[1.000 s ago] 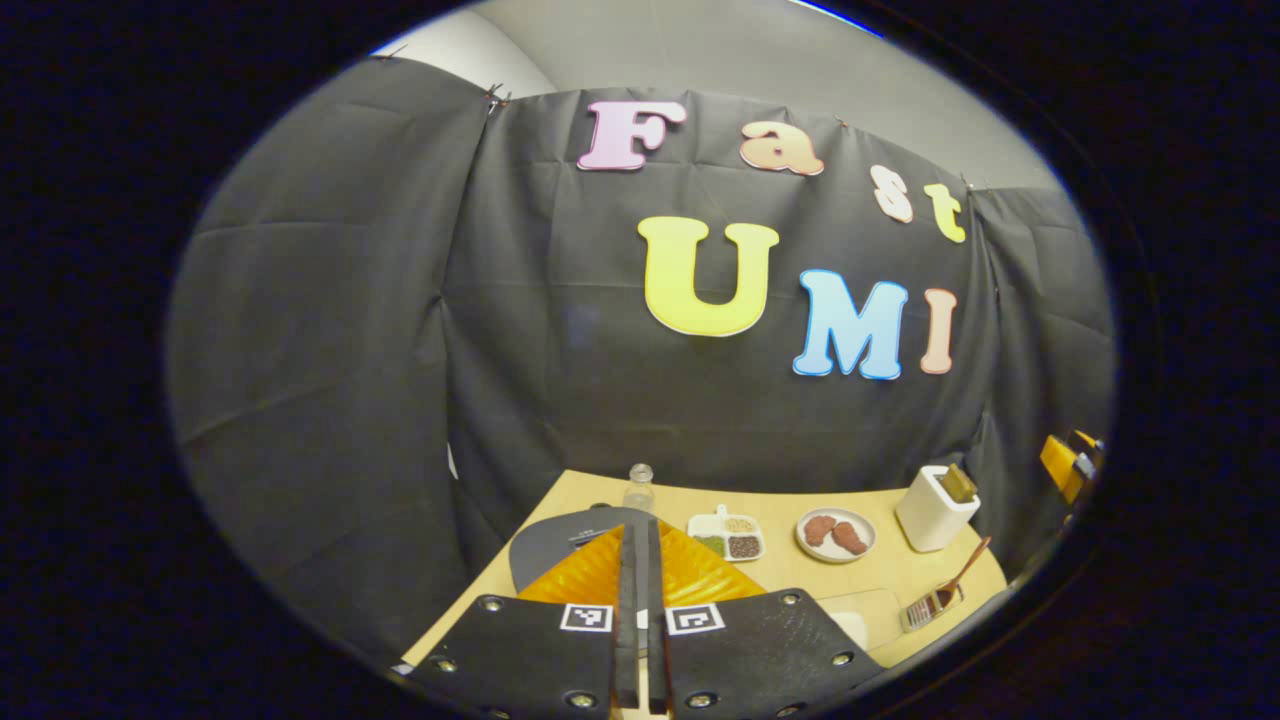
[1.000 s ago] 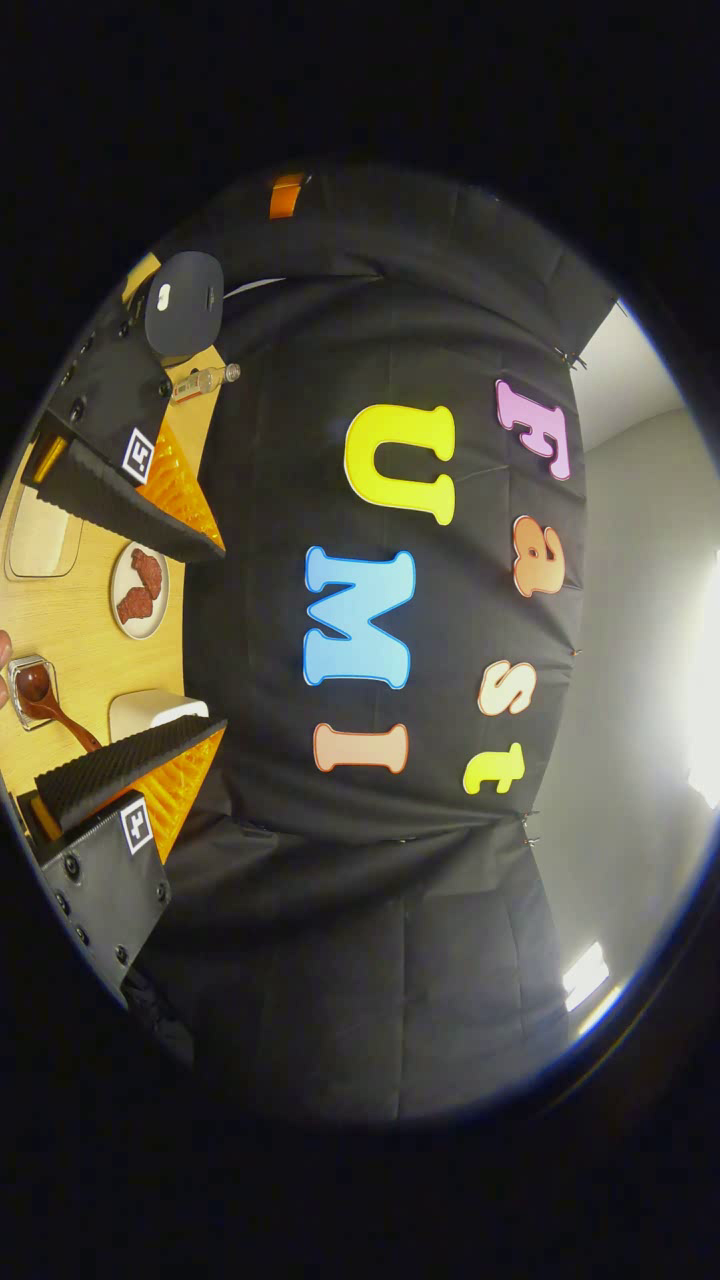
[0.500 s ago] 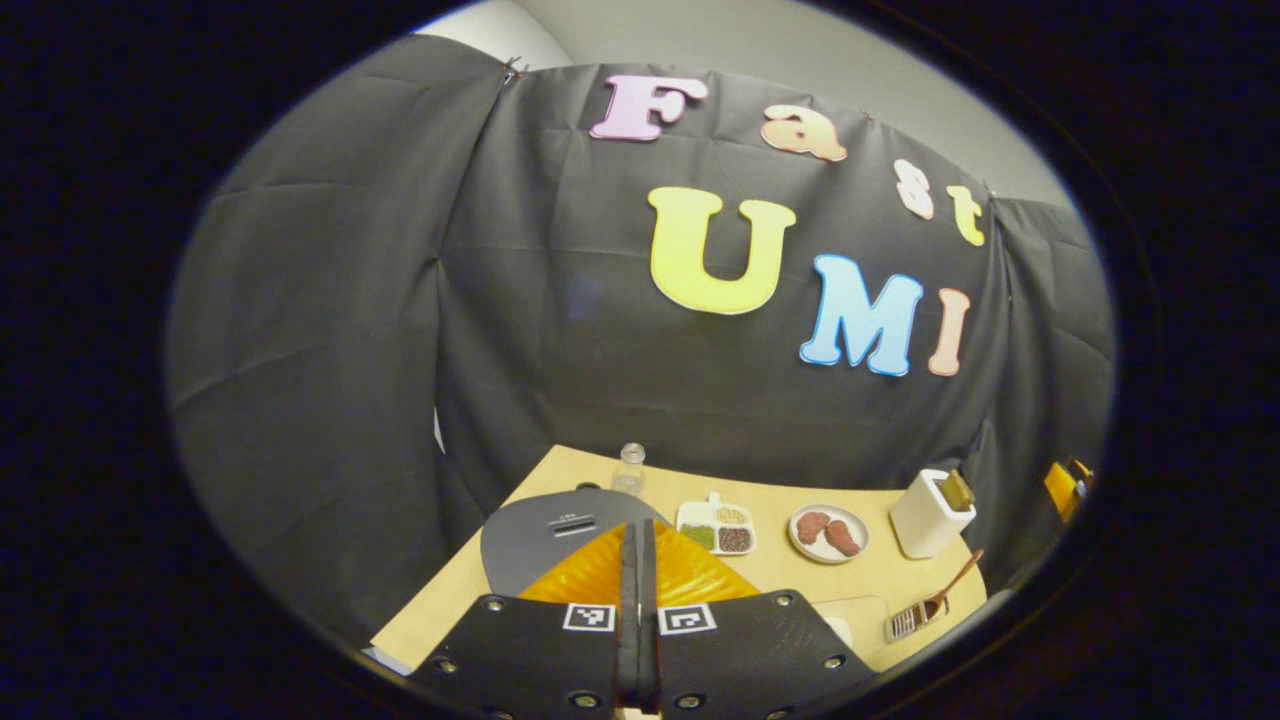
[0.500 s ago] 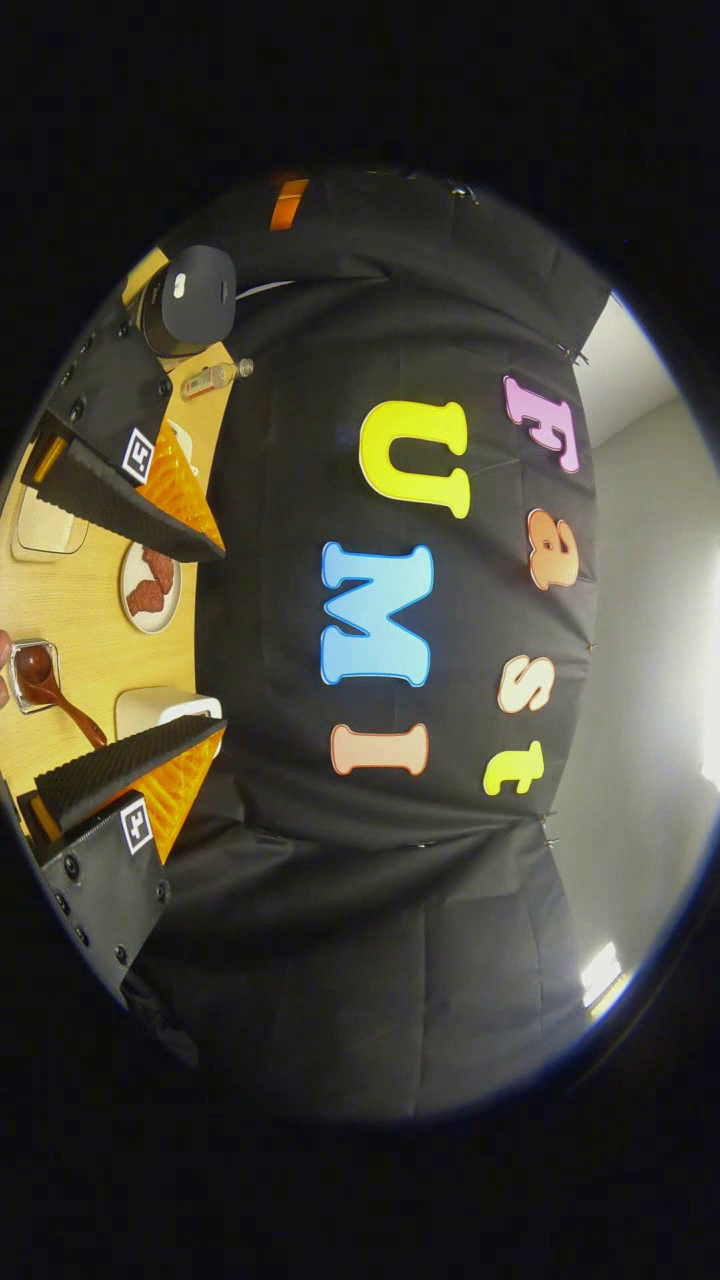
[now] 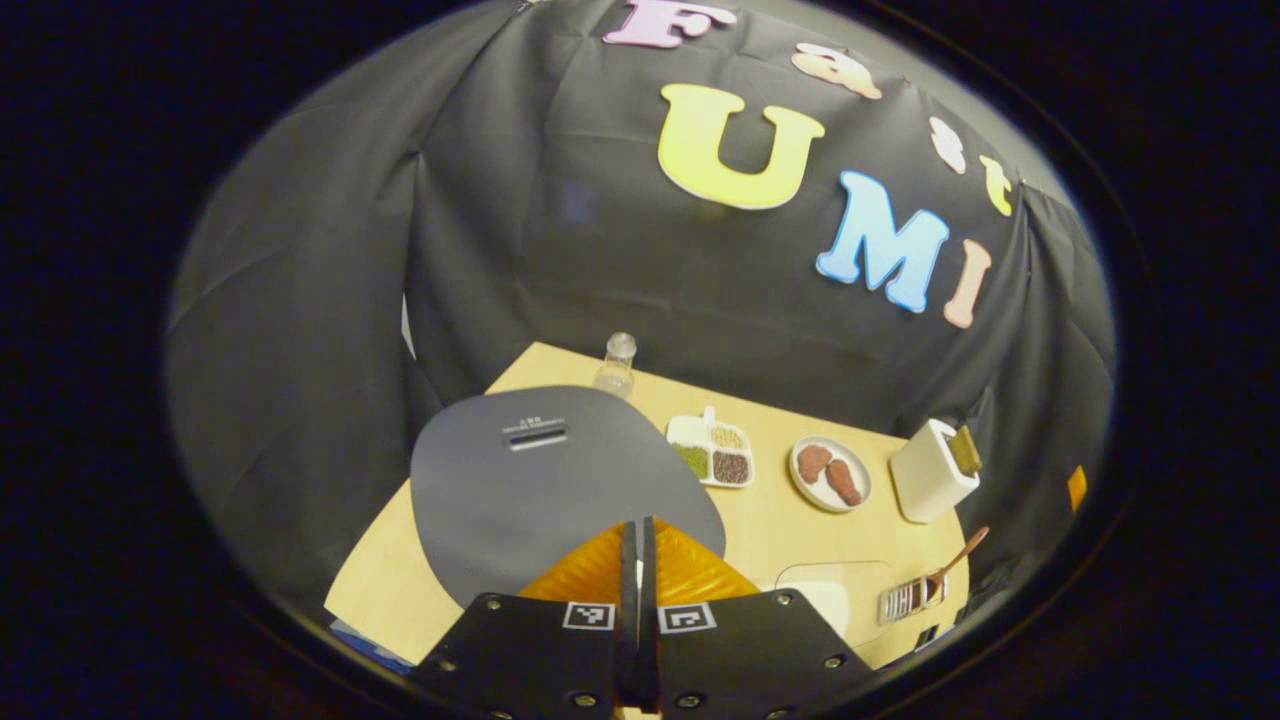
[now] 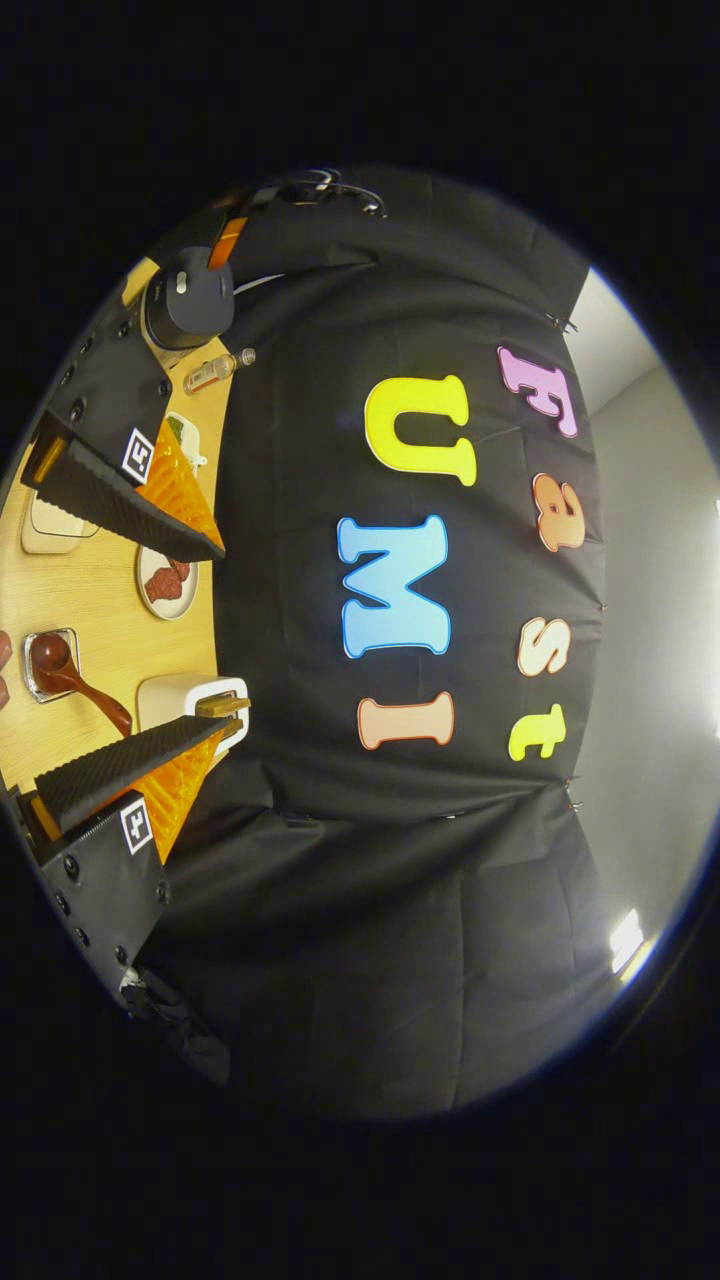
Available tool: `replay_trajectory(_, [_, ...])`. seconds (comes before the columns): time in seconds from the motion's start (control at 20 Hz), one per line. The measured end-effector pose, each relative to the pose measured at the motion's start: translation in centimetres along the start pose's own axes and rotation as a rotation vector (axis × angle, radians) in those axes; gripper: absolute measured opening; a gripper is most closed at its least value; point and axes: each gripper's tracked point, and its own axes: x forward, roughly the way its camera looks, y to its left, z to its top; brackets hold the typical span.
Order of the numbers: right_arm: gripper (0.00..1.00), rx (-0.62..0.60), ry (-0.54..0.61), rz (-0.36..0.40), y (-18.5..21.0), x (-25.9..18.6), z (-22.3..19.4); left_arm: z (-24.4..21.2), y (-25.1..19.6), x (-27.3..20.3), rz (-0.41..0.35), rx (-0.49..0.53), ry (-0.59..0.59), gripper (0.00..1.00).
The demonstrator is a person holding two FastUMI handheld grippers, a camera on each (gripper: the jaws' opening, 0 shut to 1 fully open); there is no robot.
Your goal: Close the left gripper, press the button to open the rice cooker; take a wooden spoon from the chopstick holder with the right hand, scoop a spoonful of rice and pour it into the rice cooker, then put the wooden spoon back into the chopstick holder.
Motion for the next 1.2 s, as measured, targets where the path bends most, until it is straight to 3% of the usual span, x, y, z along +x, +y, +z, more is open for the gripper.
replay_trajectory(0.15, [0.98,-0.02,0.01,0.001,-0.1,-0.2,-0.5,-2.6,0.6,1.6,0.019,0.01,0.063,0.01])
replay_trajectory(0.4, [0.97,-0.01,0.024,0.01,0.0,-0.2,-1.0,-2.7,0.5,1.1,0.032,0.053,0.074,0.01])
replay_trajectory(0.7, [0.98,-0.023,0.035,0.013,0.3,0.3,-1.2,-3.8,0.7,1.1,0.036,-0.01,0.081,0.02])
replay_trajectory(0.95, [0.98,-0.025,0.062,0.022,0.7,0.3,-2.0,-4.1,0.7,1.2,0.032,0.03,0.098,0.02])
replay_trajectory(1.2, [0.98,-0.036,0.063,0.036,1.6,0.3,-2.1,-4.8,0.8,1.0,0.019,0.008,0.125,0.02])
